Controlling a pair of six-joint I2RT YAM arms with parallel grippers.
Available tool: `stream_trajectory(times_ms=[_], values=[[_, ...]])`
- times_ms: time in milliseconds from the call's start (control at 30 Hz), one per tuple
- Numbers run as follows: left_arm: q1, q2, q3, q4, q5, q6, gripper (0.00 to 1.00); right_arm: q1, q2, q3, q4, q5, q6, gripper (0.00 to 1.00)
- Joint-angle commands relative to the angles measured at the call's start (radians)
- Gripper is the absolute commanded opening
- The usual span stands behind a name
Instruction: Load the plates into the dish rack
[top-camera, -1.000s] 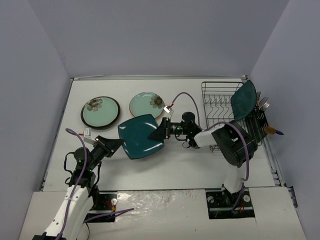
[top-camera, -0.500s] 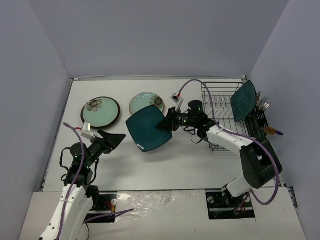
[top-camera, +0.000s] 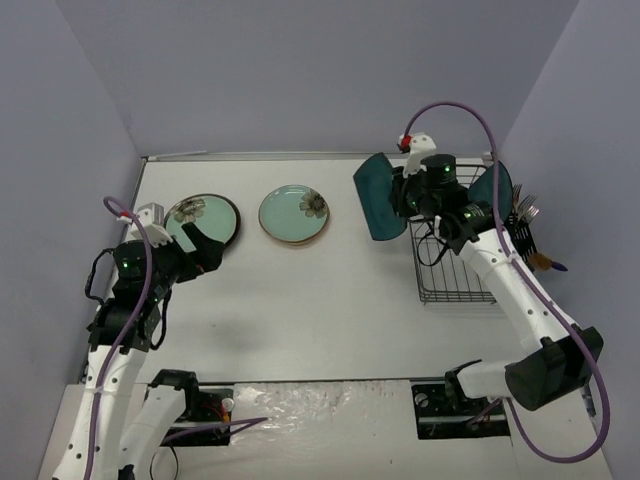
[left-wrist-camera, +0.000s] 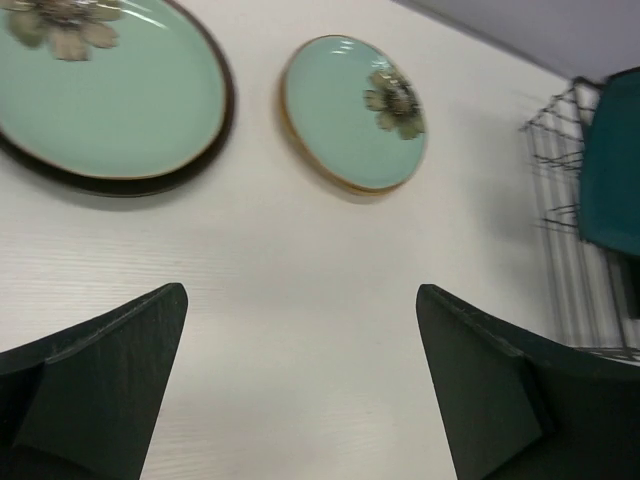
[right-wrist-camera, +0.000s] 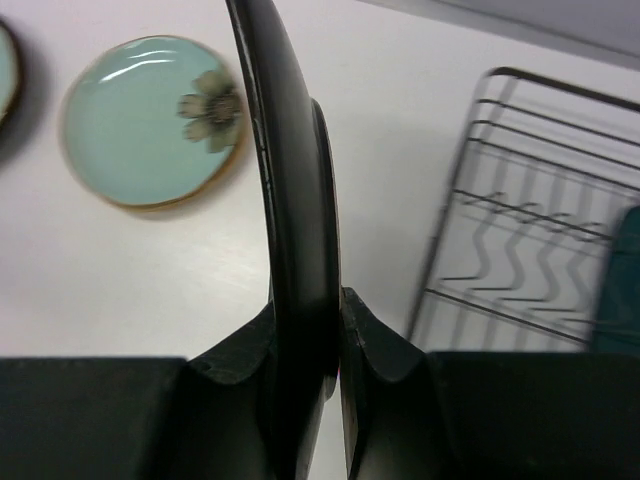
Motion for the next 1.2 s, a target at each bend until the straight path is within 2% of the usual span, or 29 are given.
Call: stream_trajectory(times_ms=[0, 67, 167, 300, 467, 733, 1000, 1167], values=[[0.005, 0.06, 0.088, -0.141, -0.21, 0.192, 0.97, -0.059, -0.044, 0.148, 0.016, 0.299, -0.197, 0.0], [0.003, 0.063, 0.084, -0.131, -0.228, 0.207, 0.97, -0.074, -0.025, 0.162, 0.009, 0.333, -0.219, 0.0], [0.005, 0.07, 0.028, -0.104, -0.263, 0.216, 0.97, -0.176, 0.03, 0.212, 0.003, 0.336, -0.289, 0.0], [0.004, 0.075, -0.004, -0.109, -0.256, 0.23, 0.97, -0.307, 0.089, 0.251, 0.001, 0.288, -0.291, 0.0], [-0.002, 0.073, -0.007, -0.108, -0.275, 0.241, 0.97, -0.408, 0.183, 0.292, 0.007, 0.241, -0.271, 0.0], [-0.011, 0.082, -0.007, -0.117, -0.308, 0.251, 0.97, -0.478, 0.283, 0.285, 0.029, 0.255, -0.271, 0.0], [-0.01, 0.095, -0.004, -0.117, -0.309, 0.256, 0.97, -0.52, 0.316, 0.241, 0.079, 0.2, -0.256, 0.0], [-0.01, 0.104, -0.001, -0.115, -0.307, 0.259, 0.97, -0.521, 0.274, 0.265, 0.087, 0.067, -0.23, 0.0]])
